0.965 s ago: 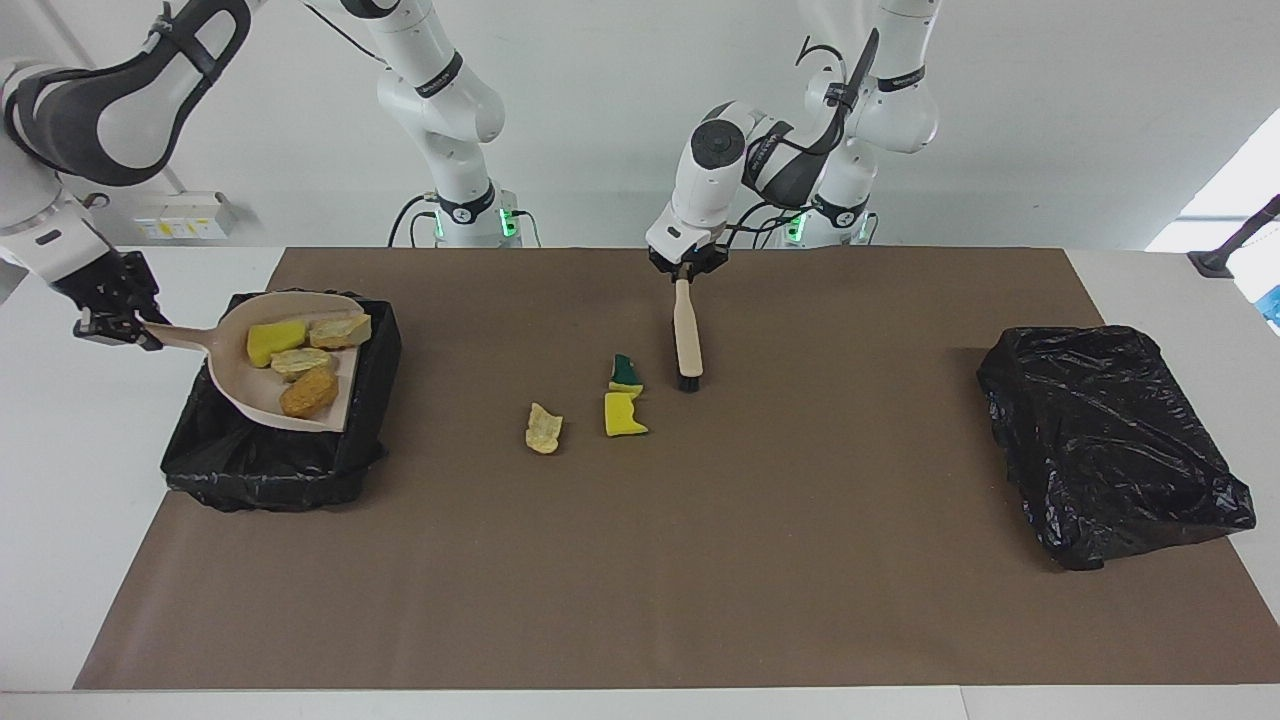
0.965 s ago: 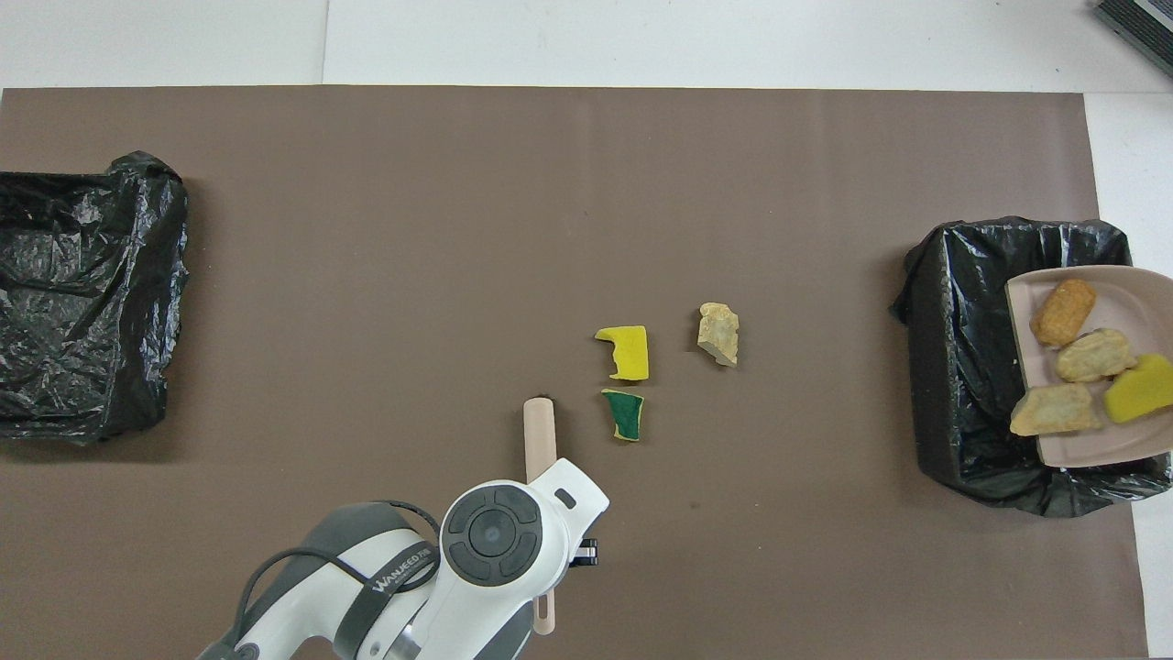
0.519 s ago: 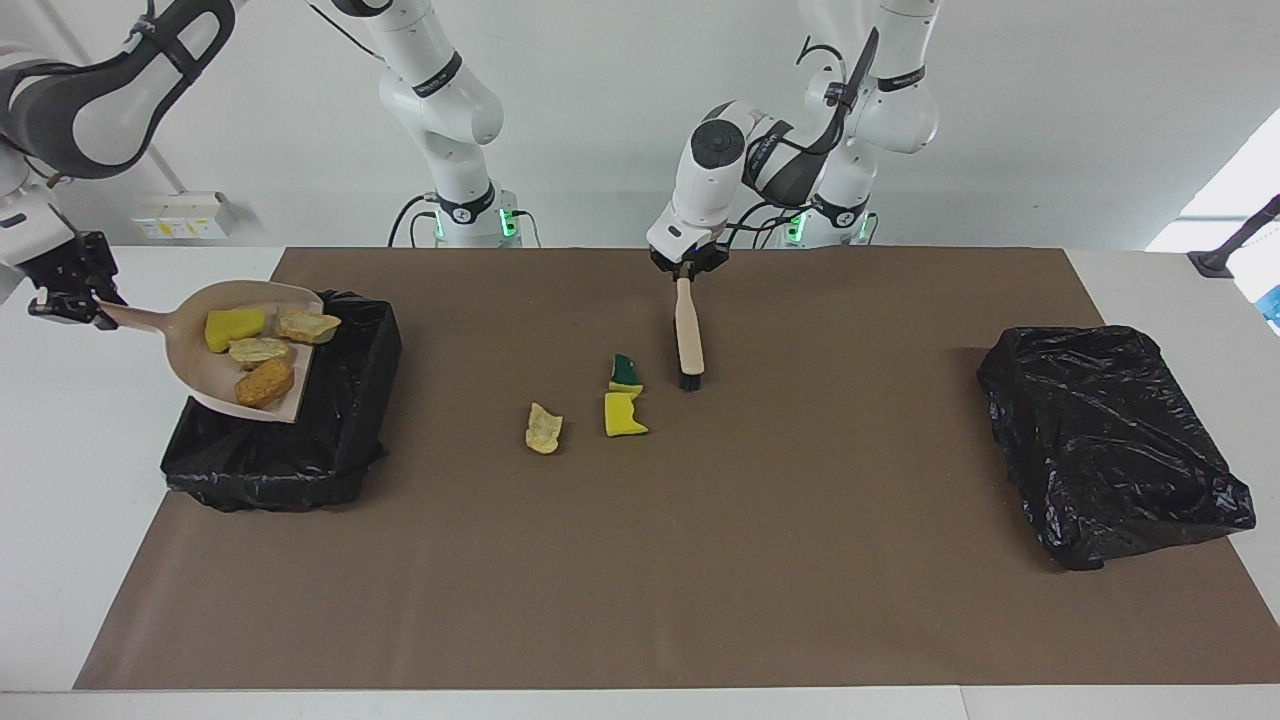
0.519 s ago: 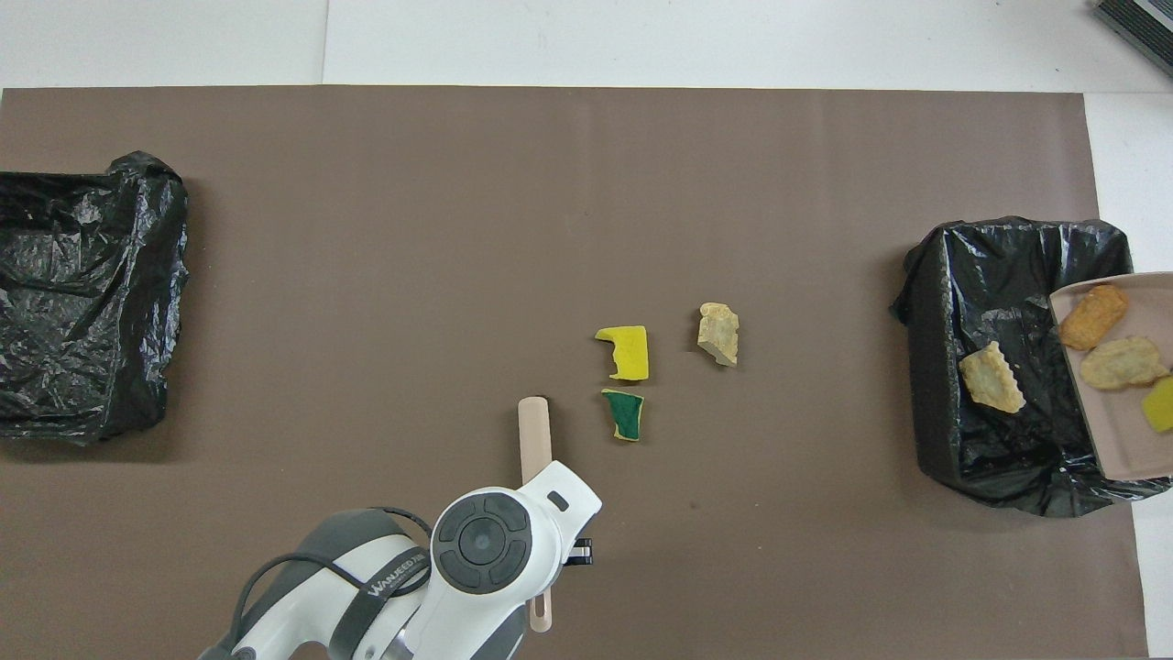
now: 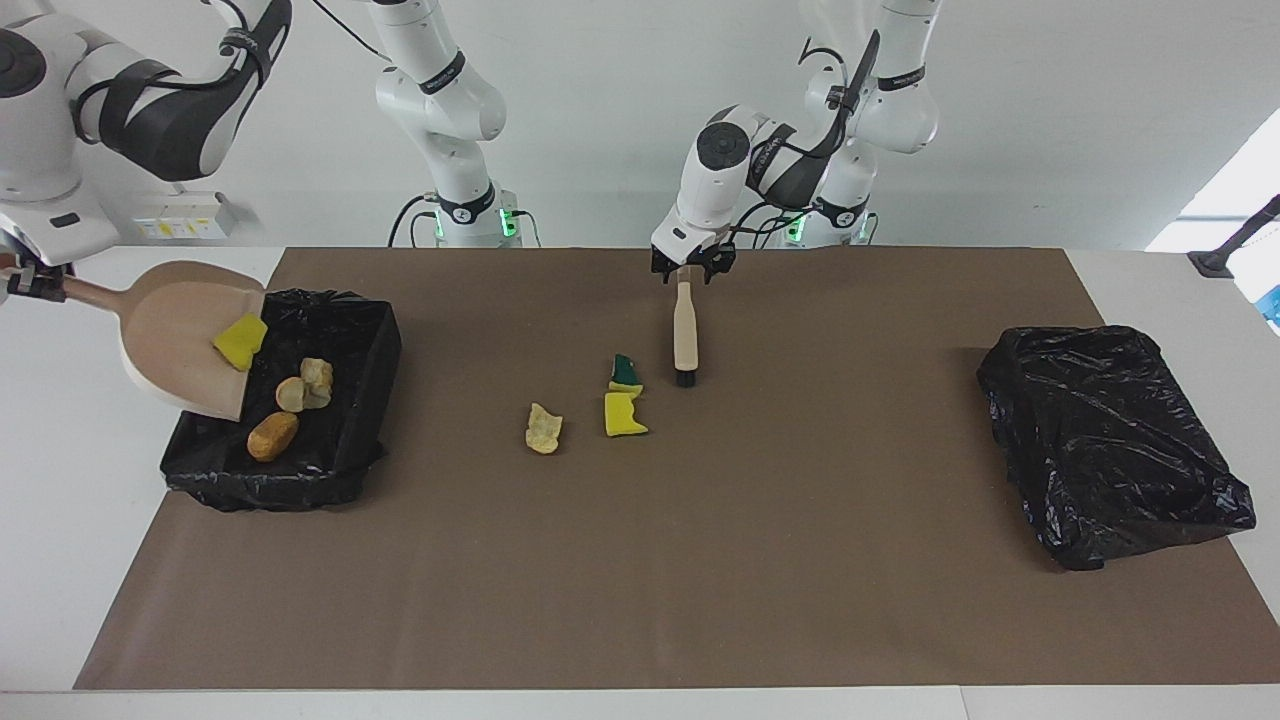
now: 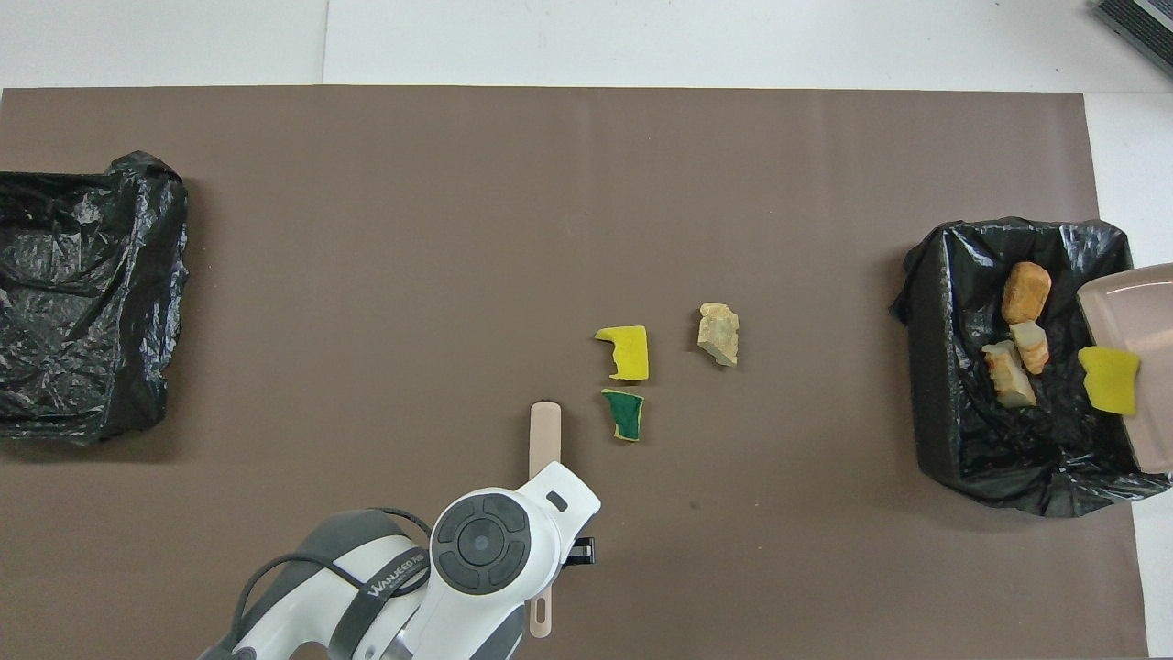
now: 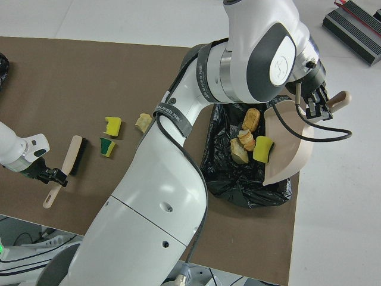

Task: Sweep and dump trash in bin
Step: 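Tip the dustpan to pour the trash into the bag with the right gripper, then return the empty dustpan to the table middle with the right gripper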

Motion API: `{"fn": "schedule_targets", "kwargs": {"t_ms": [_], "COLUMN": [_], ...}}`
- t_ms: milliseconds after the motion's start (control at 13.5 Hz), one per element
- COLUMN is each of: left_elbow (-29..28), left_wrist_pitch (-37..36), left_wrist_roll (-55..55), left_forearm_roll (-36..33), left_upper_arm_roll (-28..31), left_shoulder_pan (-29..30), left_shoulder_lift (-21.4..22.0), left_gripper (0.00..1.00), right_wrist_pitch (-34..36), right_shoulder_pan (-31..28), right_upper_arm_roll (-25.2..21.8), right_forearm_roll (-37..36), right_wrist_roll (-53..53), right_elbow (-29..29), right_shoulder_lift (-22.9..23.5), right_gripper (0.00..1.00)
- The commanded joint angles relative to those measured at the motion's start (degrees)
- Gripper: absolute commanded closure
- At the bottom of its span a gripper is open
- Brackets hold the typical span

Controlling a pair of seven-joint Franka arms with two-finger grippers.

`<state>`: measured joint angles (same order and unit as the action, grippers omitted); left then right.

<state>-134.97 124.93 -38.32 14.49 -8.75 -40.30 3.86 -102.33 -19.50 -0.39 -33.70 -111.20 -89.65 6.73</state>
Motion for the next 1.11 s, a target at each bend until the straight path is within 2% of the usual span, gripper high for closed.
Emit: {"fn": "schedule_targets", "kwargs": {"t_ms": [0,74,297,519,668,816,1039], "left_elbow": [-0.7,0.1,5.1,10.2,14.8,19.8,26.8], "left_wrist_pitch": [1.0,0.8,-0.3,-6.1,-11.9,-18.5,-26.7], "left_wrist_roll": [-0.2,0.0,1.5,6.6,12.7,20.2,32.5], "left_forearm_roll": [-0.9,-1.0,-5.0,-5.2,-7.4,-9.5,-12.7], "left_upper_arm_roll": [0.8,1.1,1.1,1.4,1.3,1.4,1.4], "left_shoulder_pan": [0.1,1.4,10.0,18.8,25.9,30.5,38.1], "left_shoulder_lift": [0.6,0.2,0.1,0.9,1.7,1.7,1.7], "left_gripper": [0.0,0.0,0.0,0.0,0.0,0.0,0.0], "right_wrist_pitch": [1.1,2.3,6.9,7.6,8.3,8.5,7.7], "right_shoulder_pan": [1.5,2.1,3.9,3.9,5.6,9.0,13.8], "right_upper_arm_roll": [0.2,0.4,1.3,3.4,3.9,4.1,4.1], "right_forearm_roll": [-2.0,-1.5,0.2,8.6,13.4,16.5,22.5], "right_wrist_roll": [0.8,1.1,4.7,13.2,21.9,34.4,52.3], "right_elbow": [-0.4,-0.4,1.1,0.3,-2.3,-5.1,-5.8], "right_shoulder_lift": [-2.7,-3.1,-3.0,-3.6,-5.1,-6.7,-4.2], "right_gripper": [1.0,1.0,1.0,1.0,1.0,1.0,1.0]}}
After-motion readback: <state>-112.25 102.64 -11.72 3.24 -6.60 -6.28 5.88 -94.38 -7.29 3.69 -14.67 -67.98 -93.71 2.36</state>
